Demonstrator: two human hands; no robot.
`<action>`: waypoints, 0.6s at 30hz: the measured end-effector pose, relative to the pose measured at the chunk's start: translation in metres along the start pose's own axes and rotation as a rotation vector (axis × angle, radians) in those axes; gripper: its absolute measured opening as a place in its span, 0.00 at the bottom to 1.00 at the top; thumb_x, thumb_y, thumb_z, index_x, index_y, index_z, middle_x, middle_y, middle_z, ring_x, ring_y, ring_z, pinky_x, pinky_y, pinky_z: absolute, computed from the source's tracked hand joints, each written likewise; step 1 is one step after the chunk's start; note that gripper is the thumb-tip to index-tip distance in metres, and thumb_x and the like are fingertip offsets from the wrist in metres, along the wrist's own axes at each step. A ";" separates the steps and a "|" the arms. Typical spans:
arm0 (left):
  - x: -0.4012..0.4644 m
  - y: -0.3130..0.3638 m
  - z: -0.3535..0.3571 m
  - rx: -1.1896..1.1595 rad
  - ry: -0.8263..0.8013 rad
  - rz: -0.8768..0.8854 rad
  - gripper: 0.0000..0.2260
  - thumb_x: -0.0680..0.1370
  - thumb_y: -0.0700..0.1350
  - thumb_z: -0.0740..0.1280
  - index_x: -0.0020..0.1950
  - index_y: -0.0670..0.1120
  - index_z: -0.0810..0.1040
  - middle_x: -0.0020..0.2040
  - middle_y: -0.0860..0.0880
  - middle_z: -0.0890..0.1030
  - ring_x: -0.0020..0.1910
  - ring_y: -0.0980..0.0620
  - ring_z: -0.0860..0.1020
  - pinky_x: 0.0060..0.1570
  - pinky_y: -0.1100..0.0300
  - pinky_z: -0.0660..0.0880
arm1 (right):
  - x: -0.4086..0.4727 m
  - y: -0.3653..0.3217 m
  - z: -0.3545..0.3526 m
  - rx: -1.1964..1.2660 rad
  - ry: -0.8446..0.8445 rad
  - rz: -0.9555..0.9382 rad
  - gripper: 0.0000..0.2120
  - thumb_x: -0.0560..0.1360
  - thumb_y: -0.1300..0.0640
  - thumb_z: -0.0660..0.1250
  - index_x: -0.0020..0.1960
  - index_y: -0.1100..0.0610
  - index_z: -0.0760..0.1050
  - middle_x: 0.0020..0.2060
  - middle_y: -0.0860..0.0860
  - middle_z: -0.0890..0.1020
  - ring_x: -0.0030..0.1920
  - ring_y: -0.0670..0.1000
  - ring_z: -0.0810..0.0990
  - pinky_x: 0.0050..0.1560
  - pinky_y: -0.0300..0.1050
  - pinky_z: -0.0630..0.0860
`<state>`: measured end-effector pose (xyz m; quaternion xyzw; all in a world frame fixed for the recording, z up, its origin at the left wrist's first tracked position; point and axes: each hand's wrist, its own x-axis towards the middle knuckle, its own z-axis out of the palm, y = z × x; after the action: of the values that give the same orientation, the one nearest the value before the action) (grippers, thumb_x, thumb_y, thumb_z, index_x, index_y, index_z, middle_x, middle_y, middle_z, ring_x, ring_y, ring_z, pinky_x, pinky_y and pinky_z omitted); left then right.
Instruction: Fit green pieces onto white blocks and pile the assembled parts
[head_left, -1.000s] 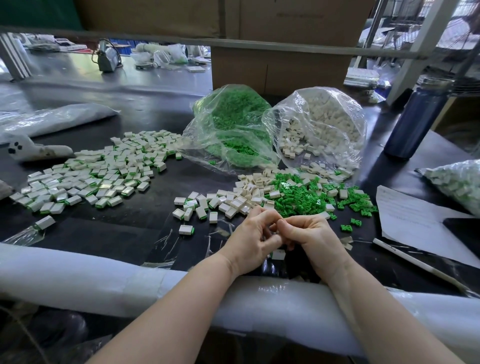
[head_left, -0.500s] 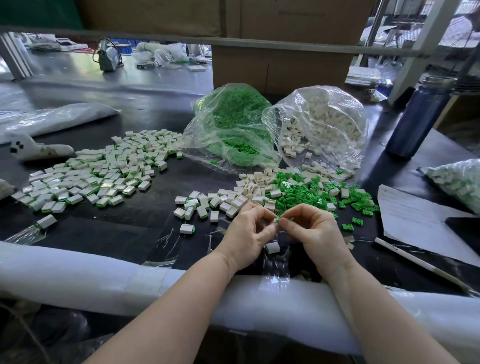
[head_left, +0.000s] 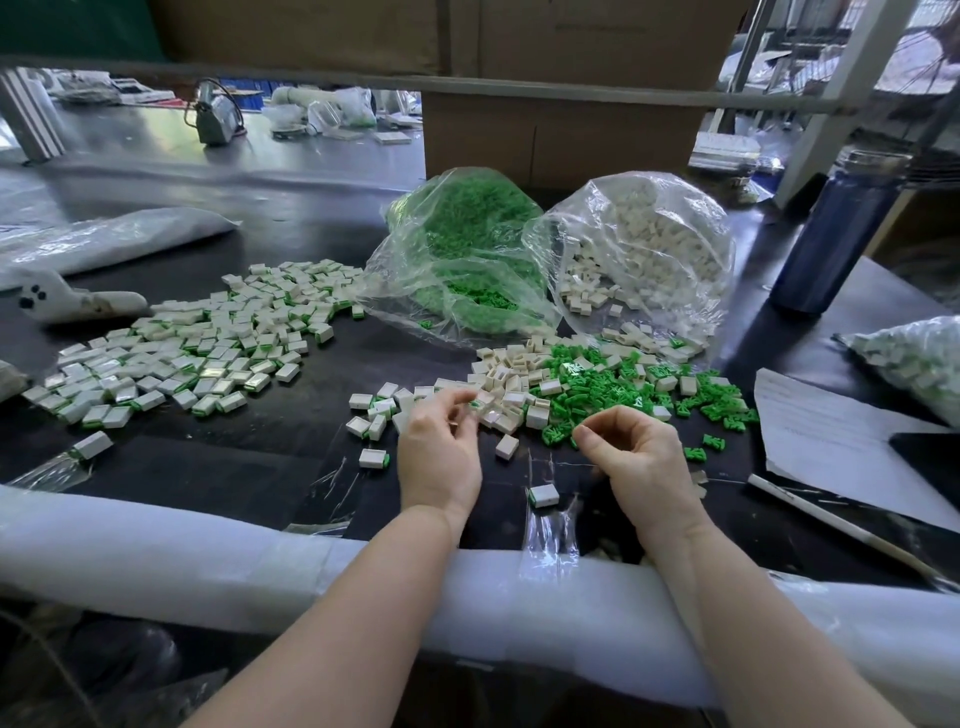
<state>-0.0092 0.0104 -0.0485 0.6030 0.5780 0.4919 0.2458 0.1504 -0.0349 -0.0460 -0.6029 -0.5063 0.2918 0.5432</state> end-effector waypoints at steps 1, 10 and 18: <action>0.002 -0.001 -0.001 0.012 0.032 -0.013 0.10 0.77 0.36 0.64 0.56 0.45 0.79 0.51 0.46 0.76 0.43 0.54 0.73 0.43 0.78 0.64 | 0.000 0.000 0.000 -0.012 0.008 -0.007 0.08 0.71 0.62 0.71 0.35 0.53 0.78 0.28 0.44 0.78 0.29 0.38 0.74 0.34 0.30 0.72; 0.006 -0.004 -0.003 0.149 0.040 -0.189 0.18 0.77 0.37 0.63 0.66 0.36 0.70 0.67 0.42 0.61 0.66 0.44 0.64 0.58 0.71 0.57 | 0.003 0.007 -0.001 -0.155 0.058 -0.011 0.09 0.71 0.61 0.71 0.34 0.52 0.77 0.32 0.51 0.79 0.35 0.48 0.75 0.38 0.35 0.73; 0.001 -0.002 -0.001 0.369 -0.033 -0.097 0.16 0.78 0.39 0.61 0.66 0.40 0.72 0.71 0.44 0.60 0.71 0.45 0.55 0.71 0.55 0.55 | 0.003 0.009 0.002 -0.374 0.035 -0.056 0.07 0.74 0.63 0.67 0.44 0.52 0.80 0.38 0.44 0.78 0.40 0.44 0.75 0.40 0.27 0.69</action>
<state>-0.0107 0.0114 -0.0493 0.6172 0.6825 0.3552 0.1642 0.1522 -0.0306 -0.0545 -0.6841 -0.5586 0.1667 0.4383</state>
